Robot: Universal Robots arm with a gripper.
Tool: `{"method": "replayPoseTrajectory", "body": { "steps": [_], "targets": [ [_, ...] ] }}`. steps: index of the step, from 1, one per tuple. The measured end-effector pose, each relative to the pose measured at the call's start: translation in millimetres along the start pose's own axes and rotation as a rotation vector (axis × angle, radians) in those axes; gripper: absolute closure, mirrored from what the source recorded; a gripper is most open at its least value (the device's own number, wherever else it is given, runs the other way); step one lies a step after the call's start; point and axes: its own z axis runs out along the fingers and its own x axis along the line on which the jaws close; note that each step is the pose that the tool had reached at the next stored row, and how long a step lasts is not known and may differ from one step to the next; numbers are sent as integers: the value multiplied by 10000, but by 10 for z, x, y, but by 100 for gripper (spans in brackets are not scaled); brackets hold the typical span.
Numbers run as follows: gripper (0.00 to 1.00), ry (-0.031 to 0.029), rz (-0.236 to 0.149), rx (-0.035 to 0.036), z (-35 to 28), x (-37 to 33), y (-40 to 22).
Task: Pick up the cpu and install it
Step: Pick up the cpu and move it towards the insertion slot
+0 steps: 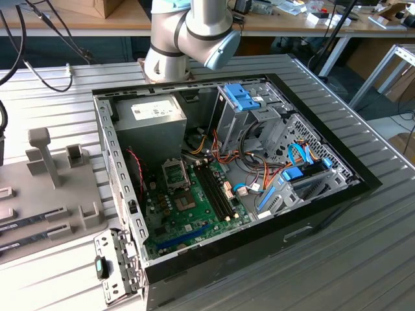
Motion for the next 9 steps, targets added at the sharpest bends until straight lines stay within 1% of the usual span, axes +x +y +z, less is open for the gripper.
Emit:
{"method": "replayPoseTrajectory", "body": {
  "steps": [9],
  "targets": [
    [53,1,0,0,-40,-1,2]
  ]
}}
